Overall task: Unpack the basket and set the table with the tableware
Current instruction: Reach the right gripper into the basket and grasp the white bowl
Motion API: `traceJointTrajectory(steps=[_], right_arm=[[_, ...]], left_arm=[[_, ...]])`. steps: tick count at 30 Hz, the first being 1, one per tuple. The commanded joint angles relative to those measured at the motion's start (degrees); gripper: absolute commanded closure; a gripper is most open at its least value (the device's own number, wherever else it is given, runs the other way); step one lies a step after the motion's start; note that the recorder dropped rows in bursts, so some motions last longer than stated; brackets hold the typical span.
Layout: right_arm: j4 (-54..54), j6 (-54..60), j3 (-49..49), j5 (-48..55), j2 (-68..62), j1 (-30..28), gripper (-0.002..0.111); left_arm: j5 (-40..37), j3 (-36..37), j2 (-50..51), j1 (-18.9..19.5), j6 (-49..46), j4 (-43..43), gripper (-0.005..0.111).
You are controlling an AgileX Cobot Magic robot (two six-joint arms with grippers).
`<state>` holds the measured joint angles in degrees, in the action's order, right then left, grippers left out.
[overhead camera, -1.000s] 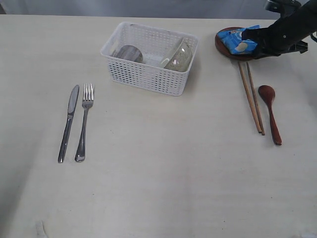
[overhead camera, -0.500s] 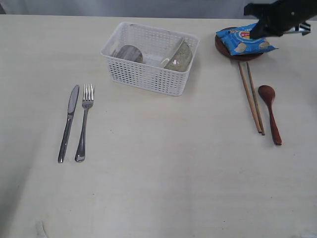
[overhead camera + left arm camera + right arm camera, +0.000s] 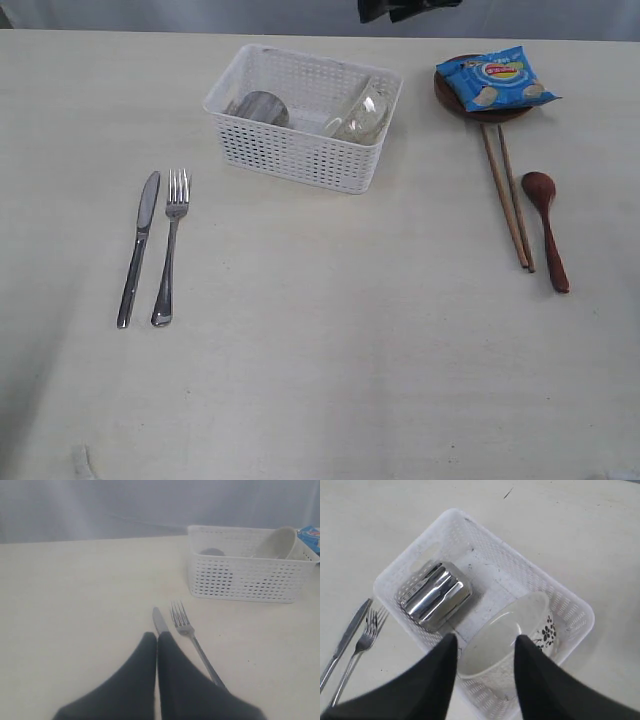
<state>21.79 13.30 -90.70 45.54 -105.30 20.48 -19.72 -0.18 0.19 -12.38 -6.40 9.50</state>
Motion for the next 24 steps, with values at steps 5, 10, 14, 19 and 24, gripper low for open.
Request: traceJointTrajectory(steps=[5, 10, 14, 19, 24], right_arm=[[-14.92, -17.45, -6.59, 1.54, -4.14, 5.93, 0.062], [-19.02, -24.99, -9.14, 3.23, -9.25, 5.67, 0.062], [-19.15, -25.48, -9.14, 4.09, -12.67, 5.66, 0.062], [-19.15, -25.71, -9.14, 4.47, -15.72, 5.66, 0.062], [-20.48, -25.71, -9.14, 4.47, -16.87, 5.66, 0.09]], left_arm=[[0.1, 0.18, -0.19, -0.33, -0.02, -0.17, 0.107], [0.1, 0.18, -0.19, -0.33, -0.02, -0.17, 0.107], [0.1, 0.18, -0.19, -0.33, -0.02, -0.17, 0.107], [0.1, 0.18, -0.19, -0.33, -0.02, -0.17, 0.107], [0.1, 0.18, -0.19, -0.33, -0.02, -0.17, 0.107]])
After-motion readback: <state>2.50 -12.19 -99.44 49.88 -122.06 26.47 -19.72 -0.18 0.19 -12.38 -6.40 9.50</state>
